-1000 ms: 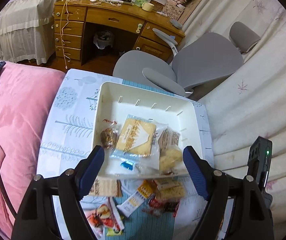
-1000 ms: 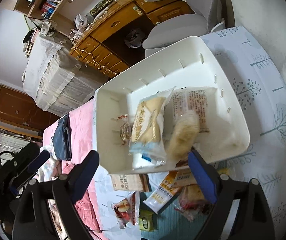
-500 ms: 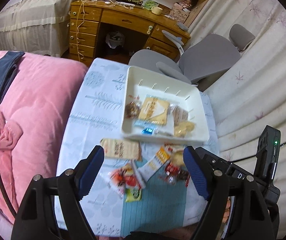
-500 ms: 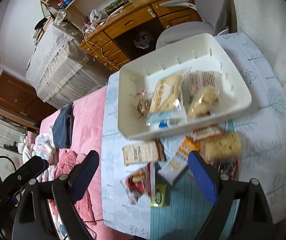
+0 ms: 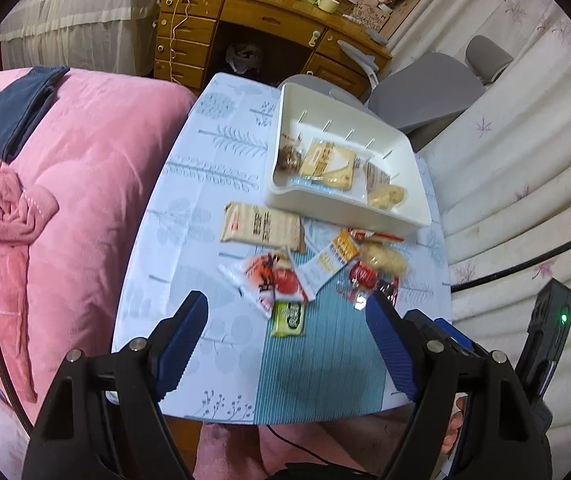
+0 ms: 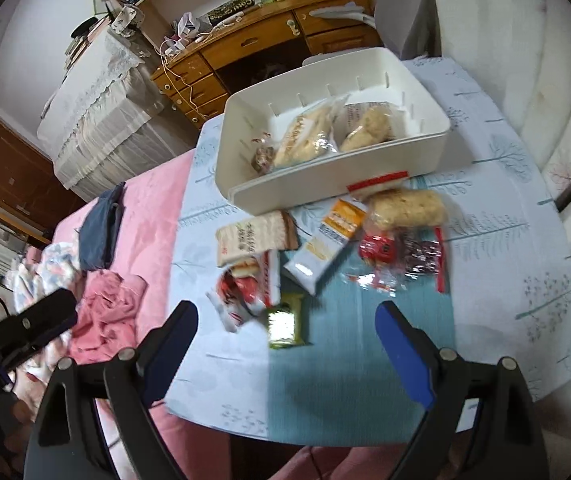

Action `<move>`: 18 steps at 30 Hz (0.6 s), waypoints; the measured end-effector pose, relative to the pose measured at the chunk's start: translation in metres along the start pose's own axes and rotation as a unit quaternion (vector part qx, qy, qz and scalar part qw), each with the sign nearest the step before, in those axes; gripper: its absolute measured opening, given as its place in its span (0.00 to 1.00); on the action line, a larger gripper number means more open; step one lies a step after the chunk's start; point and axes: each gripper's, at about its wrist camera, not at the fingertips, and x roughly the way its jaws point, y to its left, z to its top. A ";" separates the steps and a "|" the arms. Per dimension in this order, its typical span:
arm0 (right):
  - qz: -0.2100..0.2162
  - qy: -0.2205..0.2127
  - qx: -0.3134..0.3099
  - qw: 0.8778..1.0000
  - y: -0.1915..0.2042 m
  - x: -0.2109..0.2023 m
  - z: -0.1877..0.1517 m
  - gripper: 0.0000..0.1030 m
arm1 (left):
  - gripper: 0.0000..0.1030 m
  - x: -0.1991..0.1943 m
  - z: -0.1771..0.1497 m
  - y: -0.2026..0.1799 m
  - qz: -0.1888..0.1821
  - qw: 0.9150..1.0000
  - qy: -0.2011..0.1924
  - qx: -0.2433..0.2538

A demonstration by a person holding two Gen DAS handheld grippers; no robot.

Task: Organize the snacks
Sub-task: 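Move both tools back over the remaining snacks on the table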

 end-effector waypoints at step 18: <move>-0.051 -0.013 -0.124 0.991 -0.045 0.023 -0.025 0.88 | 0.78 0.067 -0.032 0.000 0.045 0.998 0.010 -0.043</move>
